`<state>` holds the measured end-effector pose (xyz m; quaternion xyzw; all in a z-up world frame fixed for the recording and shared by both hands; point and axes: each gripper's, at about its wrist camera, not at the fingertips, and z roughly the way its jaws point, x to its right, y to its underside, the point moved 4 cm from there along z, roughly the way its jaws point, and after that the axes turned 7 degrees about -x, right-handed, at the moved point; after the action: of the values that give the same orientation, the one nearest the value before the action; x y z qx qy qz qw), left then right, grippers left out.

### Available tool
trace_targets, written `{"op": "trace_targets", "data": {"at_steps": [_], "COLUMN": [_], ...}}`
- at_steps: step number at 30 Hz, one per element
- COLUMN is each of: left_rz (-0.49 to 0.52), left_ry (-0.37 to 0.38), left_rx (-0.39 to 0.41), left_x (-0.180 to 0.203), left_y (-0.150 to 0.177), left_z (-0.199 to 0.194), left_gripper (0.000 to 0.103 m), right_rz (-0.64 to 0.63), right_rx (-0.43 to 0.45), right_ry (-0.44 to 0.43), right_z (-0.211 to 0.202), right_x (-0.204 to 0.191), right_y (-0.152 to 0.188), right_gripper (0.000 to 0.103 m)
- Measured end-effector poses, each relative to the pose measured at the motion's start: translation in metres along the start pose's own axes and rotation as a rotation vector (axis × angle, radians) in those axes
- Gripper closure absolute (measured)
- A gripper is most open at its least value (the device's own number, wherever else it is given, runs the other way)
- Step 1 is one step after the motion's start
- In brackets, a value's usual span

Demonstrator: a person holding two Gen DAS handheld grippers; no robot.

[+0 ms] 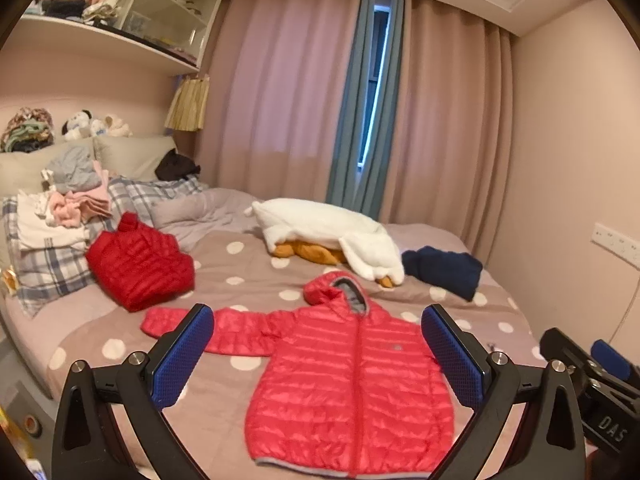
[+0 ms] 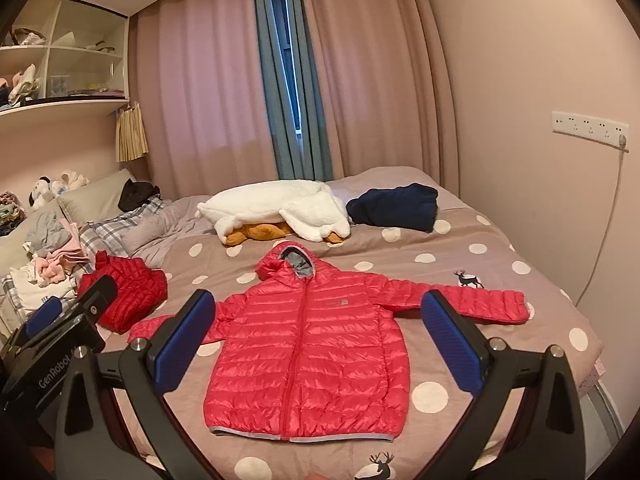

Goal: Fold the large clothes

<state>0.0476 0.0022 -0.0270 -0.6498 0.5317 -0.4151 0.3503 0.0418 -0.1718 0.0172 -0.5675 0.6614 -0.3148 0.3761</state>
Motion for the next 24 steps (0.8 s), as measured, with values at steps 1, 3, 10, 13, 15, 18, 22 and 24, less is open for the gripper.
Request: {"op": "trace_targets", "data": {"at_steps": [1,3,10,13,15,18,22,24], "left_rz": [-0.001,0.002,-0.015,-0.008,0.000,0.004,0.005,0.007], "left_ry": [0.000,-0.009,0.005,0.005,0.005,0.006,0.011,0.000], "left_rx": [-0.002,-0.006,-0.004,0.001,0.000,0.005,-0.002,-0.008], "left_x": [0.001,0.002,-0.001,0.000,0.002,0.004,0.006,0.005], "left_y": [-0.001,-0.002,-0.001,0.001,0.000,-0.002,-0.004,-0.004], "left_z": [0.001,0.003,0.003,0.004,0.005,0.006,0.010,0.012], "left_gripper": [0.000,0.000,0.000,0.000,0.000,0.000,0.000,0.000], "right_rz": [0.002,0.004,0.023,0.039,0.047,0.041,0.037,0.040], "right_rx": [0.001,0.003,-0.008,-0.001,-0.002,-0.005,0.000,-0.004], "right_ry": [0.001,0.005,0.014,0.012,0.000,0.005,0.022,0.017], "right_z": [0.000,-0.001,0.005,0.006,0.007,0.009,0.011,0.012], "right_x": [0.000,0.000,0.008,0.011,0.012,0.013,0.014,0.015], "right_y": [0.000,-0.001,-0.002,-0.001,0.000,0.000,-0.002,-0.003], "right_gripper": [0.000,0.000,0.000,0.000,0.000,0.000,0.000,0.000]}}
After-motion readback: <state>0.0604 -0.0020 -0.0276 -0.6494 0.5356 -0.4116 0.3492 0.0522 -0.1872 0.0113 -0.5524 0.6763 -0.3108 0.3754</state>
